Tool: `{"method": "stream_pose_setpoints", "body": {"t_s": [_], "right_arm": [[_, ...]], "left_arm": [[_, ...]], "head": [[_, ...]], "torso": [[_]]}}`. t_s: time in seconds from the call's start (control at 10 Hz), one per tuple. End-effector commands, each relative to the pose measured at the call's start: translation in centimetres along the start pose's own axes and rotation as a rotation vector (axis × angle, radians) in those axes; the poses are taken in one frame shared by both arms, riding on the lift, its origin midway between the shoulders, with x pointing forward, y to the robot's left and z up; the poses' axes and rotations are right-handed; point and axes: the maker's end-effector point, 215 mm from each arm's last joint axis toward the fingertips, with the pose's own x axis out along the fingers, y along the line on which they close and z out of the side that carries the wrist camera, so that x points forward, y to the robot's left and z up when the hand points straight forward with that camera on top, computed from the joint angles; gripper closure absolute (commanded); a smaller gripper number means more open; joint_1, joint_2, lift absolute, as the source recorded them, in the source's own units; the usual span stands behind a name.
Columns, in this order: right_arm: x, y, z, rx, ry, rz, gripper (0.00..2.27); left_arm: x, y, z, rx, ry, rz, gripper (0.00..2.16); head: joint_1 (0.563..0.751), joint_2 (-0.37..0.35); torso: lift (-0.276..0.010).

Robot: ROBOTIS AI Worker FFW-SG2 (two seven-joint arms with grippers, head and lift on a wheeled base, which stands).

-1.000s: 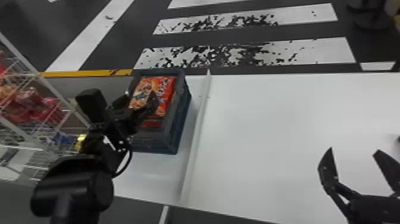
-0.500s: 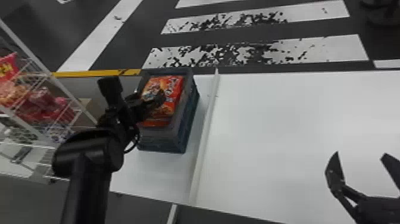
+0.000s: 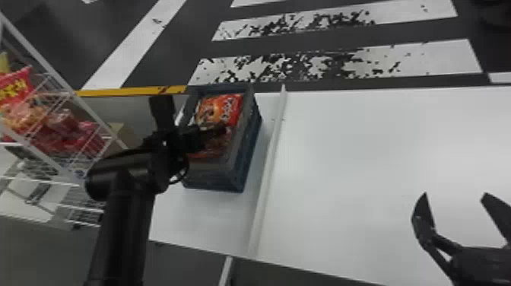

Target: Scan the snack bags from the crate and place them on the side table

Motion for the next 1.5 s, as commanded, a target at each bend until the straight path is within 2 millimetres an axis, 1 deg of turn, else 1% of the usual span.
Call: {"method": "stream_pose_setpoints", "body": {"t_s": [0.0, 0.1, 0.2, 0.3, 0.5, 0.7, 0.8, 1.0, 1.2, 1.3, 1.4], "right_arm": [[0.1, 0.0, -0.4, -0.005, 0.007, 0.003, 0.1], [0.3, 0.0, -0.5, -0.006, 0.008, 0.003, 0.1], [0.5, 0.2, -0.4, -0.006, 0.006, 0.007, 0.11], [0.7, 0.3, -0.4, -0.005, 0.006, 0.008, 0.11], [1.2, 0.4, 0.0, -0.005, -0.001, 0.011, 0.11], [1.4, 0.8, -0.2, -0.003, 0.001, 0.018, 0.11], [1.4, 0.9, -0.3, -0.003, 0.001, 0.02, 0.11], [1.4, 0.9, -0.2, -0.002, 0.0, 0.02, 0.11], [1.3, 0.9, -0.3, -0.001, 0.001, 0.018, 0.11], [1.3, 1.0, -0.4, 0.0, 0.003, 0.019, 0.11], [1.3, 0.9, -0.3, 0.0, 0.0, 0.018, 0.11]], "left_arm": [[0.8, 0.1, -1.3, 0.001, 0.05, -0.023, 1.0], [0.8, 0.6, -1.9, -0.002, 0.067, 0.001, 1.98], [0.5, 1.0, -2.8, -0.012, 0.092, 0.017, 2.13], [-0.5, 1.5, -3.7, -0.009, 0.136, 0.016, 2.13], [-3.2, 2.3, -5.0, -0.021, 0.186, 0.0, 2.13], [-5.1, 3.6, -3.1, -0.019, 0.123, 0.038, 2.13], [-6.0, 3.7, -1.7, -0.046, 0.081, 0.038, 2.13], [-7.3, 2.6, 0.8, -0.088, 0.015, 0.002, 2.13], [-8.2, 1.7, 1.9, -0.114, -0.018, -0.034, 2.13], [-8.4, 1.1, 1.9, -0.126, -0.022, -0.054, 2.13], [-8.7, 0.7, 1.3, -0.175, -0.014, -0.085, 2.13]], "head": [[0.695, 0.302], [0.695, 0.297], [0.695, 0.299], [0.695, 0.31], [0.695, 0.321], [0.695, 0.34], [0.695, 0.35], [0.695, 0.35], [0.695, 0.35], [0.695, 0.35], [0.695, 0.348]], "torso": [[-0.081], [-0.081], [-0.081], [-0.081], [-0.081], [-0.081], [-0.081], [-0.081], [-0.081], [-0.081], [-0.081]]}}
